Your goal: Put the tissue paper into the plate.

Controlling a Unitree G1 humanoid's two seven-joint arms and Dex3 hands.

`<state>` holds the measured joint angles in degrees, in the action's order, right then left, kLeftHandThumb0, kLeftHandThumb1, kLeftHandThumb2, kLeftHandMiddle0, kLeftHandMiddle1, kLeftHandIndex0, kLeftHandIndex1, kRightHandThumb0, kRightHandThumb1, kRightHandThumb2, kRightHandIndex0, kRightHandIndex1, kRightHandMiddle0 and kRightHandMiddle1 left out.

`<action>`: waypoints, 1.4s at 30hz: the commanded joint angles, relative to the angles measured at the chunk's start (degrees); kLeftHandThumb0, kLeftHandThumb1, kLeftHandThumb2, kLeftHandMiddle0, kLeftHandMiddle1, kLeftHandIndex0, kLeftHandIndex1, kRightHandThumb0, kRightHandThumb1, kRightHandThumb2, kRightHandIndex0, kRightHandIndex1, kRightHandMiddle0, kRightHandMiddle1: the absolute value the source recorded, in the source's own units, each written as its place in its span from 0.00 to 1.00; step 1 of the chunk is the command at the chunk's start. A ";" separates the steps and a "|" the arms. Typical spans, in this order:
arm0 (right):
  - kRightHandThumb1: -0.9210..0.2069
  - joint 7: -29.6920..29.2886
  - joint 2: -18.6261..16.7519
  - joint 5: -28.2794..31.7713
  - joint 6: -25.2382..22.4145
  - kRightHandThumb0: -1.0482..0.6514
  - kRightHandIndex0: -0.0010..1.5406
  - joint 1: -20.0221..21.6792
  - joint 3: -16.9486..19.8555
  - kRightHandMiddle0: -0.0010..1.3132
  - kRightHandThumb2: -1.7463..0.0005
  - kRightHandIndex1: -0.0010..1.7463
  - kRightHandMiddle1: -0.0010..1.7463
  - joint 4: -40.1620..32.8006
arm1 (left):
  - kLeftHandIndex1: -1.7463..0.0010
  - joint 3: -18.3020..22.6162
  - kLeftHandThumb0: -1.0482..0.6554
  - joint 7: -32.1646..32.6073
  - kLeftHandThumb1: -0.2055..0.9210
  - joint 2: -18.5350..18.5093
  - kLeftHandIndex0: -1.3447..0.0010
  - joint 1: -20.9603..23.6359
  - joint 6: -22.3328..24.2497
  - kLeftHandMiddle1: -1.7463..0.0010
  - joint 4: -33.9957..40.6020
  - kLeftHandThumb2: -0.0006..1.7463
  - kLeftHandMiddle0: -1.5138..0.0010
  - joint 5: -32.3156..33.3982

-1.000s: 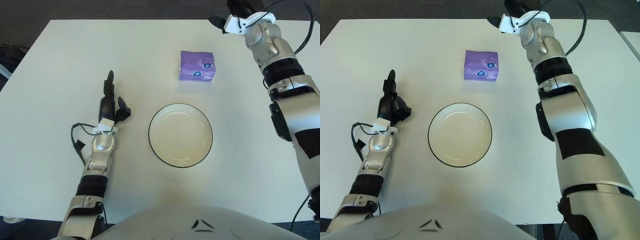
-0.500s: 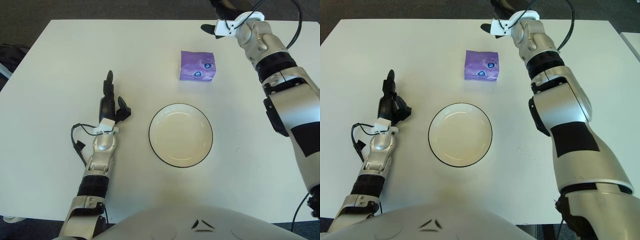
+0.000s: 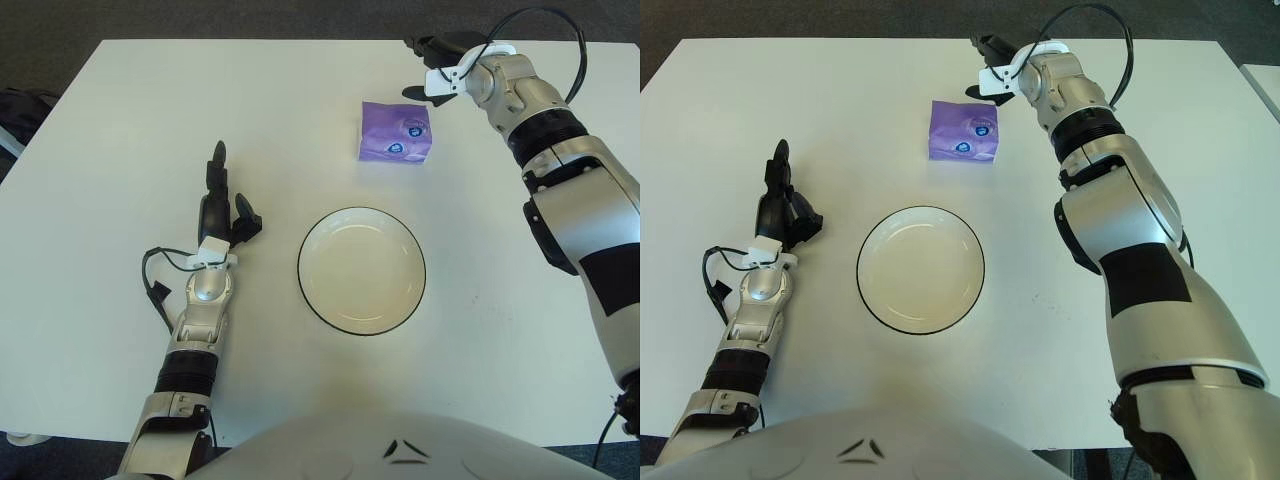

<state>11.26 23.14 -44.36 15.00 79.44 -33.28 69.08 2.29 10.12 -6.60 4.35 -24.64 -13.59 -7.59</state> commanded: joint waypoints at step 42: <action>0.00 1.82 1.10 -5.09 12.04 0.00 0.00 -2.37 -7.20 0.00 0.77 0.00 0.00 -1.36 | 0.88 -2.11 0.10 -0.31 1.00 2.77 1.00 -3.74 1.04 1.00 -7.69 0.68 0.98 -0.44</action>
<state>14.12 24.29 -48.70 26.38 78.79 -39.97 68.41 2.02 9.84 -6.58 5.10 -25.08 -14.64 -7.34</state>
